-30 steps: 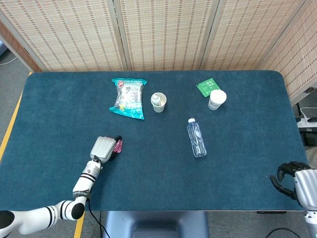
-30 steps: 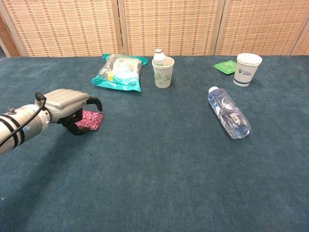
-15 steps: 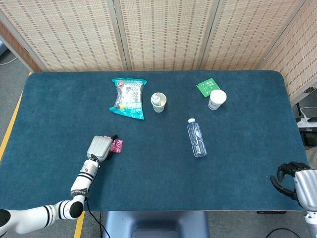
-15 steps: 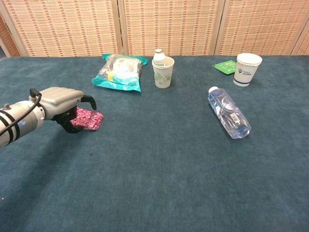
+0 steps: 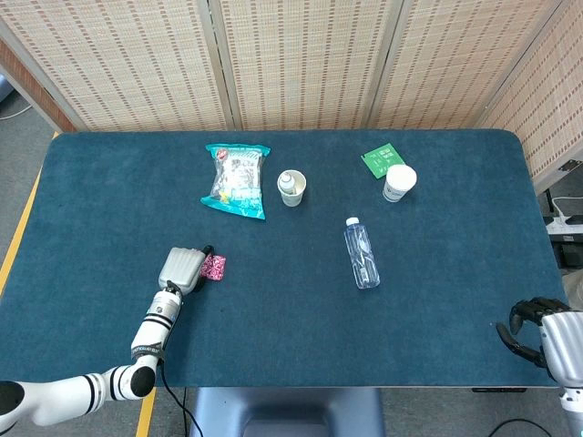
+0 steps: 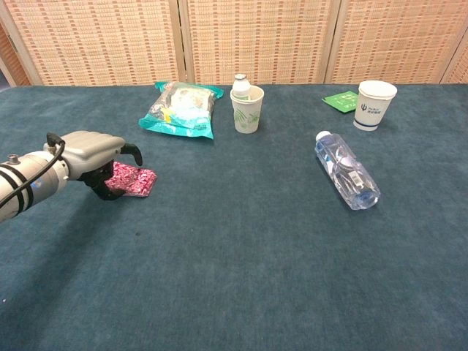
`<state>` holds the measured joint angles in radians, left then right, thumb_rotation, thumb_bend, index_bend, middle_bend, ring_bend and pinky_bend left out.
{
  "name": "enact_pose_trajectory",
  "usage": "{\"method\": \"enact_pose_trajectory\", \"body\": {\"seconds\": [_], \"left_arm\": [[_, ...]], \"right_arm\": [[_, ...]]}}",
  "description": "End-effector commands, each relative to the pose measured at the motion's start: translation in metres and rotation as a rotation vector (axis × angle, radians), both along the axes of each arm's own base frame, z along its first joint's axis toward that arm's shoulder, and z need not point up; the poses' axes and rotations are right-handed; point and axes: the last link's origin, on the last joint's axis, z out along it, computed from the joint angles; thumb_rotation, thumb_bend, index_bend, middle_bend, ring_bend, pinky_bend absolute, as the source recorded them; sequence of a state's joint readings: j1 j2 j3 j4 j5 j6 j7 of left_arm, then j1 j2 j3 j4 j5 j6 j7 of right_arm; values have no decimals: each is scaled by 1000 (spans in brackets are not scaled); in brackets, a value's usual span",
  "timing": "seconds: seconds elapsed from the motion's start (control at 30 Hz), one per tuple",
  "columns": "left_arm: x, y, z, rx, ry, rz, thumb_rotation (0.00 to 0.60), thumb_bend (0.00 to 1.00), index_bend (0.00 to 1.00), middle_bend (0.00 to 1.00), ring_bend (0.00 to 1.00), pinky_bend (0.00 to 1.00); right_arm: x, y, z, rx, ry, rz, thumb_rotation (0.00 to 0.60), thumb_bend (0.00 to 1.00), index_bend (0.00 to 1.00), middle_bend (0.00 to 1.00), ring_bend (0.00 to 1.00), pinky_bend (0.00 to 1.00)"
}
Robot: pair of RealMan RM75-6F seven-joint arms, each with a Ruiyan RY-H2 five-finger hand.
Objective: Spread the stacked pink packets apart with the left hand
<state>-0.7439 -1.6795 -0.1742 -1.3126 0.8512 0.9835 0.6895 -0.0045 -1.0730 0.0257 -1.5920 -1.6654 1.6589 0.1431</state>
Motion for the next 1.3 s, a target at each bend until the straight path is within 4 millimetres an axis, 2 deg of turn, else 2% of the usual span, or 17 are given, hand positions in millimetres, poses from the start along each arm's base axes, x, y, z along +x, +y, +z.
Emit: {"method": "enact_pose_trajectory", "body": {"seconds": [0.03,0.53,0.77,0.97,1.3], "left_arm": [[-1,1,2,1,12,4,600,348,239,1000,1000,1000],[-3,1,1,-4,33,31,600,346,260,1000,1000,1000],[-2,0,1,0,26,22,600,346,357,1000,1000,1000],[-2,-1,1,3,22,22,600,346,394,1000,1000,1000],[-3,-10,16,33,7,-15,600,353,521,1000,1000,1000]], "right_arm": [[0,0,0,0,0,0,600,244,739,683,556,580],[0,0,-1,1,1,0,600,245,739,683,556,580],[1,0,0,1,-1,2,600,245,739,683,556,580],[0,0,0,0,-1,2,600,245,739,683,556,580],[1,0,-1,1,1,2,600,245,739,684,556,580]]}}
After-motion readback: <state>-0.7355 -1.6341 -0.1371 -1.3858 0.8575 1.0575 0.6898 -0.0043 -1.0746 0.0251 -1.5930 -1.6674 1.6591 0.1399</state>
